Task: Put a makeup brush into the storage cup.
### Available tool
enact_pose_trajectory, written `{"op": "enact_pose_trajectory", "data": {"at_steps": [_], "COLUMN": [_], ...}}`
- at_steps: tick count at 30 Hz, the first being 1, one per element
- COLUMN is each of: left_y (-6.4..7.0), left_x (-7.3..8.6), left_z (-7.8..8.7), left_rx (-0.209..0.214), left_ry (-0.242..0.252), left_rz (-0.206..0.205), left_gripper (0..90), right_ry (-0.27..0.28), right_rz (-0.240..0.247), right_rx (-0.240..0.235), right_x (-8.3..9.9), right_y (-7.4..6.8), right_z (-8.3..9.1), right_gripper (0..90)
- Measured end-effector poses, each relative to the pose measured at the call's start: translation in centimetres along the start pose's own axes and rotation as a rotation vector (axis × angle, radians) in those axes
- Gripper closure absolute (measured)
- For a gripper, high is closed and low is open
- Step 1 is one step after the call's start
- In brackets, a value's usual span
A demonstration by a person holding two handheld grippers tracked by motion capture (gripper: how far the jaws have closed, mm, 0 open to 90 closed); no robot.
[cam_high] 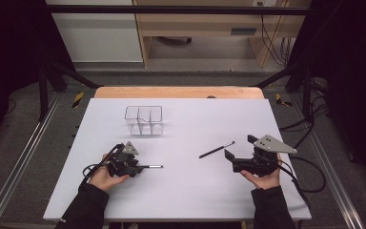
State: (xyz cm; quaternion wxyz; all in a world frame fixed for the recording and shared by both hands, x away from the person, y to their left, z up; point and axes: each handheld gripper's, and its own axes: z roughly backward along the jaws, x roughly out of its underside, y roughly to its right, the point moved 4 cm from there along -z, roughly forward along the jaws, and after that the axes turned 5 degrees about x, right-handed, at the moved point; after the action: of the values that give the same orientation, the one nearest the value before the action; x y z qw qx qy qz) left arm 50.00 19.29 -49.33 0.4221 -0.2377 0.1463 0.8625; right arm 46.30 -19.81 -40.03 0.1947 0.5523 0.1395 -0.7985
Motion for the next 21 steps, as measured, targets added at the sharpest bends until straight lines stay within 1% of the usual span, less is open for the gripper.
{"op": "enact_pose_trajectory", "data": {"at_steps": [3,4,12,21], "left_y": [0.04,0.06,0.18,0.36], "left_x": [0.01,0.03,0.09,0.16], "left_z": [0.05,0.08,0.21,0.38], "left_rx": [-0.003,-0.004,-0.002,0.009], "left_ry": [-0.004,-0.008,-0.023,-0.042], "left_rz": [0.003,0.004,0.001,0.004], "left_gripper": [64.8,67.2,71.7,78.8], "right_ry": [0.0,-0.001,-0.002,-0.004], "right_rz": [0.0,0.0,0.001,0.001], "right_rx": [0.0,0.0,0.001,0.001], "right_x": [0.0,0.01,0.01,0.02], "right_y": [0.0,-0.02,0.0,0.02], "right_z": [-0.02,-0.03,-0.02,-0.02], "right_gripper": [3.6,3.5,3.6,3.6]}}
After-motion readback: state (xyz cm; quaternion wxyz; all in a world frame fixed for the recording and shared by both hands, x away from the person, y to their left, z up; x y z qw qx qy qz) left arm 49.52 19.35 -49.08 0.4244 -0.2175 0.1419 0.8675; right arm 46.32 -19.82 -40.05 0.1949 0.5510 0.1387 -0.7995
